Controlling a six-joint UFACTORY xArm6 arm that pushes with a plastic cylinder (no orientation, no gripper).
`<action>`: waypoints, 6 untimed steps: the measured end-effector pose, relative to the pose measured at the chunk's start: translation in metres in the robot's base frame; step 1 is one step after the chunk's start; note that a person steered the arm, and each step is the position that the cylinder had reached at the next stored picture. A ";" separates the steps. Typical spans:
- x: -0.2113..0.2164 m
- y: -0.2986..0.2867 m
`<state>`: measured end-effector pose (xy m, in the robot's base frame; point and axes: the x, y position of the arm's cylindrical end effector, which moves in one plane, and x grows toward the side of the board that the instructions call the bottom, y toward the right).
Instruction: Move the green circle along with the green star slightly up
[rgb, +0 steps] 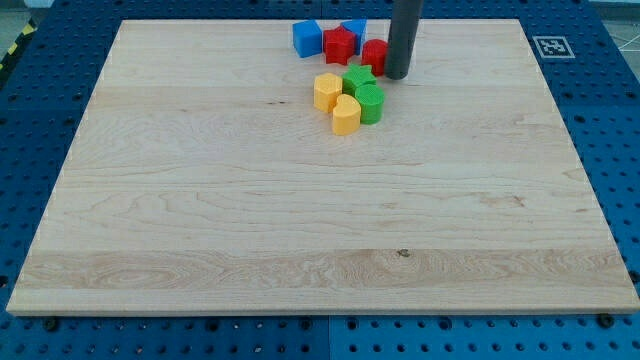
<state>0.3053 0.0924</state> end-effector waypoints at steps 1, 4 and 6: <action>0.000 -0.014; 0.053 0.034; 0.126 0.005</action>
<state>0.4315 0.0974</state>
